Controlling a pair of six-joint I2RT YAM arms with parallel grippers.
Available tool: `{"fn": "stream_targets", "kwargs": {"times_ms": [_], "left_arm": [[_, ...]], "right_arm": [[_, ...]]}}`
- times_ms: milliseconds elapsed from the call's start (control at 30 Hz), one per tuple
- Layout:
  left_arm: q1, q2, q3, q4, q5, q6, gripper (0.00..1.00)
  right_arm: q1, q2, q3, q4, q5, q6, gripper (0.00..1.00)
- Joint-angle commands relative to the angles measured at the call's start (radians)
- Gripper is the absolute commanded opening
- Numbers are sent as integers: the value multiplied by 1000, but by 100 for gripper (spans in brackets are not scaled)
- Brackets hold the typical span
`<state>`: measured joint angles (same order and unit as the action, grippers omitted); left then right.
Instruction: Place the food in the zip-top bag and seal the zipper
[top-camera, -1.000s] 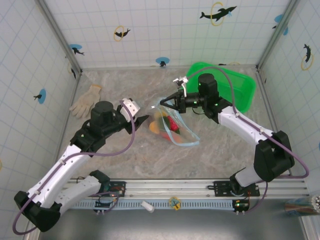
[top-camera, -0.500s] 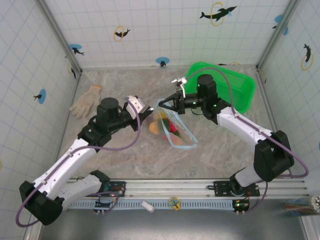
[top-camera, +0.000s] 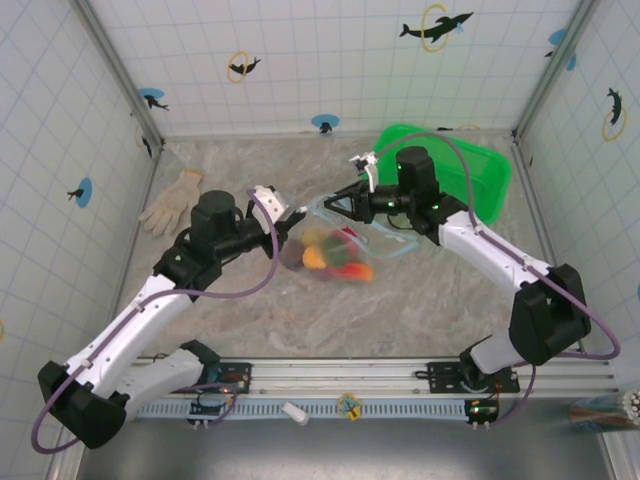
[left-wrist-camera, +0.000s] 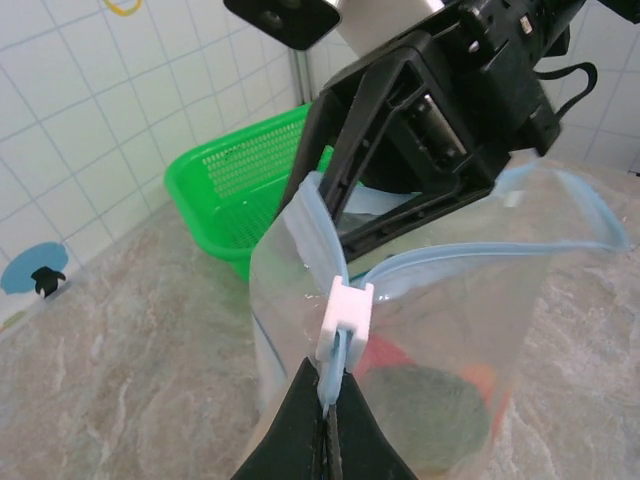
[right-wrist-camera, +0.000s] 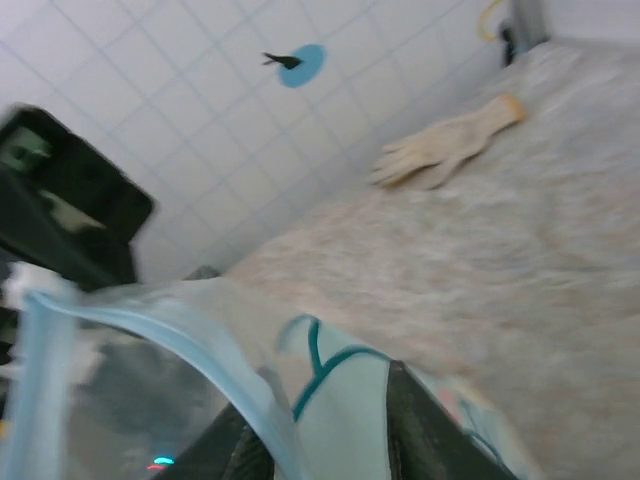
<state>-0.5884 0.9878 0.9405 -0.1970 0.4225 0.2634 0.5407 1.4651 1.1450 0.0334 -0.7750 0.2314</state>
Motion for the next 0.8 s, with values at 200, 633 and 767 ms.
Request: {"fn": "stream_targets", "kwargs": {"times_ms": [200, 633, 767], "left_arm": [[-3, 63, 176, -173, 113, 31, 0], [-3, 77, 195, -276, 160, 103, 0], [-3, 69, 184, -284, 170, 106, 0]], "right_arm": [[71, -68, 308, -408, 284, -562, 41], [177, -49, 411, -570, 17, -781, 38], [181, -58, 377, -540, -20, -752, 37]]}}
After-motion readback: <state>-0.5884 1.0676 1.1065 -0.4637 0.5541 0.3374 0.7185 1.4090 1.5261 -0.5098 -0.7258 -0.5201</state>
